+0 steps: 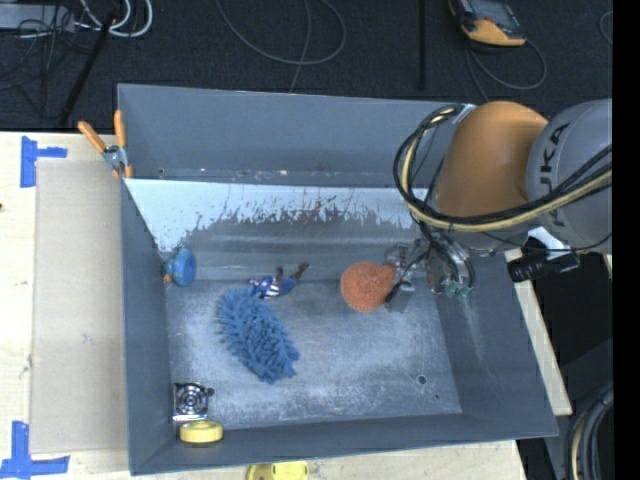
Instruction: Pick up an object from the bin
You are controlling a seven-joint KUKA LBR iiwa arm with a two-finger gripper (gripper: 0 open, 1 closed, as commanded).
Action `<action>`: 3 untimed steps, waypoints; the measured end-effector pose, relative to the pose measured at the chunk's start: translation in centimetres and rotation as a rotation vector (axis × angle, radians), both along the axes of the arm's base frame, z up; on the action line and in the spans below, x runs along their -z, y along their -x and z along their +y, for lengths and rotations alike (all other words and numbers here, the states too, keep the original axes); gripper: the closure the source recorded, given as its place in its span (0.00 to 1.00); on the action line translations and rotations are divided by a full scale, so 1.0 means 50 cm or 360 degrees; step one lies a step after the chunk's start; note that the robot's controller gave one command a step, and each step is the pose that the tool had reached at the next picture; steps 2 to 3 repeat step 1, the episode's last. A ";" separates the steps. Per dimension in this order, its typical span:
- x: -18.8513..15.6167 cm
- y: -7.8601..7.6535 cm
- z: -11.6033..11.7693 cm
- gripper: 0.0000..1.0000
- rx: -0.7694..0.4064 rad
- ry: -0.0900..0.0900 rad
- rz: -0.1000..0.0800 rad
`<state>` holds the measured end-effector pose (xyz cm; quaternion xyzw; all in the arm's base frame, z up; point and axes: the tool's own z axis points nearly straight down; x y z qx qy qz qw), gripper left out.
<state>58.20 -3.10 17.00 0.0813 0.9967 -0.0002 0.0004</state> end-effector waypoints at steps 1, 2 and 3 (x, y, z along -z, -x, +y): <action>-0.084 -0.009 0.002 1.00 -0.0014 -0.0002 0.0011; -0.084 -0.009 0.002 1.00 -0.0014 -0.0002 0.0011; -0.084 -0.009 0.002 1.00 -0.0014 -0.0002 0.0011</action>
Offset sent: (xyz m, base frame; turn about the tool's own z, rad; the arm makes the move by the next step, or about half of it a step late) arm -0.0024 0.0289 0.1036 -0.0131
